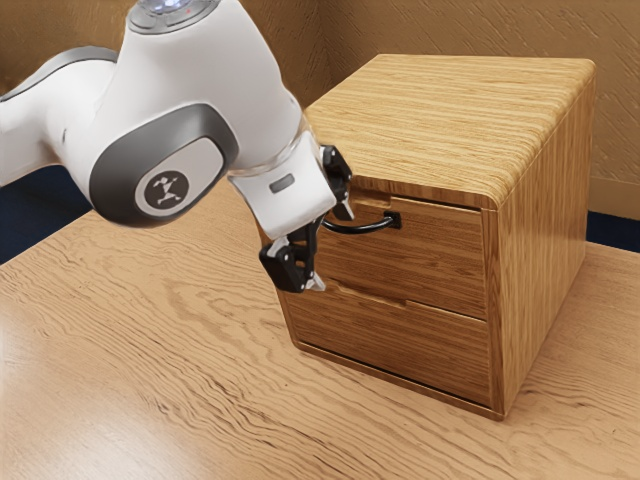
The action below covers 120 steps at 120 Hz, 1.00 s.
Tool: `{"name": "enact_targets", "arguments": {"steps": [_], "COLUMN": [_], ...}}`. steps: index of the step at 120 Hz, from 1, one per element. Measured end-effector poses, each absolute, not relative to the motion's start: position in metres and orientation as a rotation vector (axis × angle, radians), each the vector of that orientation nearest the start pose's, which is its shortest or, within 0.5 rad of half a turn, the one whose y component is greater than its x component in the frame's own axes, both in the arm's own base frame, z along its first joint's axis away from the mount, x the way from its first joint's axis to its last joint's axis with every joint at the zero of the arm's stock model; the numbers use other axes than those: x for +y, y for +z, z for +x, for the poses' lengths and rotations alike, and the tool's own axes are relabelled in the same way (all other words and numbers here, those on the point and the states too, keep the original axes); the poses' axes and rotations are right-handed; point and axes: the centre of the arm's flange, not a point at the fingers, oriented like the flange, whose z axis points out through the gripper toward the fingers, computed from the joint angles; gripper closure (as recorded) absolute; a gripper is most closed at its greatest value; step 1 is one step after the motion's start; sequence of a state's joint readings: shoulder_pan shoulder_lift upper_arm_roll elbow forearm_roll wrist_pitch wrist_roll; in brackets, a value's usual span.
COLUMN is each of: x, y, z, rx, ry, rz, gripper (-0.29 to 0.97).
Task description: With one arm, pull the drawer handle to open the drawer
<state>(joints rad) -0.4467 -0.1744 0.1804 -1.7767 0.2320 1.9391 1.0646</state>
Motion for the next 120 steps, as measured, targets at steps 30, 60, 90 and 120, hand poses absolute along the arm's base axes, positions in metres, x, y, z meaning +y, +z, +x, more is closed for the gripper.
{"name": "enact_targets", "arguments": {"steps": [30, 60, 90, 120], "x": [-0.106, -0.099, -0.034, -0.066], "y": [0.641, 0.645, 0.732, 0.765], "z": [0.520, 0.459, 0.309, 0.362], "rx": [1.765, 1.811, 1.726, 1.615], "ry": [-0.284, -0.332, -0.674, -0.304], "rz": [-2.189, -2.170, -2.098, -2.416], "gripper": [-0.01, 0.15, 0.28, 0.06]}}
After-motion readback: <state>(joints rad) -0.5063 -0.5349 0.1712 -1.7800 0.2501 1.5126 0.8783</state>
